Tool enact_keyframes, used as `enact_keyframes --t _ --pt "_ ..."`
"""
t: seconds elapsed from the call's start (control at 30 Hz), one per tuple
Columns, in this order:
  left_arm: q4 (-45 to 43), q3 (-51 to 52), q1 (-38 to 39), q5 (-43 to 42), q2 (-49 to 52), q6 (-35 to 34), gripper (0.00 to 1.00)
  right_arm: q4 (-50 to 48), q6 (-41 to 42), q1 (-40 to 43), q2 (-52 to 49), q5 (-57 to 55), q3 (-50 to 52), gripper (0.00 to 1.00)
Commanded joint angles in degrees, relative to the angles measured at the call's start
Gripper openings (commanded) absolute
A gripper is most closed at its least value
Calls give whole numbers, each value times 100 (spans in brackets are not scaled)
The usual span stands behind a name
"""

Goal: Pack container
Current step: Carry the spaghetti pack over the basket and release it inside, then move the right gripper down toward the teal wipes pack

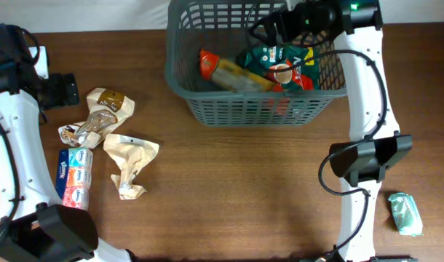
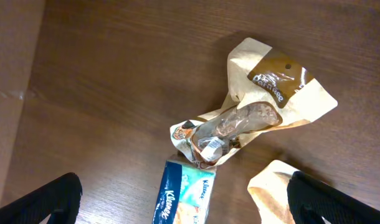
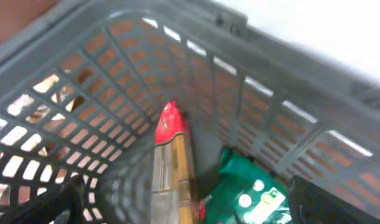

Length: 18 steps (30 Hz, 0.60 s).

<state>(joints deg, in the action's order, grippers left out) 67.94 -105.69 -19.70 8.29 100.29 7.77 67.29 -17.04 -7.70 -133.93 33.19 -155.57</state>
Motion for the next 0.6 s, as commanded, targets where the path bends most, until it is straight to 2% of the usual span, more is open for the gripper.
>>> enact_keyframes --t 0.0,0.13,0.27,0.43,0.5,0.57 --pt "-7 -2 -33 -61 42 98 99 -39 629 153 605 -896 -658 99" --pt "-26 -2 -33 -61 42 98 99 223 1919 656 914 -2892 -1515 99" --pt "-105 -2 -33 -61 42 96 99 1180 3211 1432 1021 -3589 -1676 99" --pt "-199 -2 -33 -61 42 96 99 3008 4894 2669 979 -4284 -1526 99" --pt "-201 -2 -33 -61 42 96 99 3005 4605 3086 1010 -3917 -1333 99" --pt "-199 -2 -33 -63 42 96 99 3005 4658 3453 1010 -3471 -1239 99"
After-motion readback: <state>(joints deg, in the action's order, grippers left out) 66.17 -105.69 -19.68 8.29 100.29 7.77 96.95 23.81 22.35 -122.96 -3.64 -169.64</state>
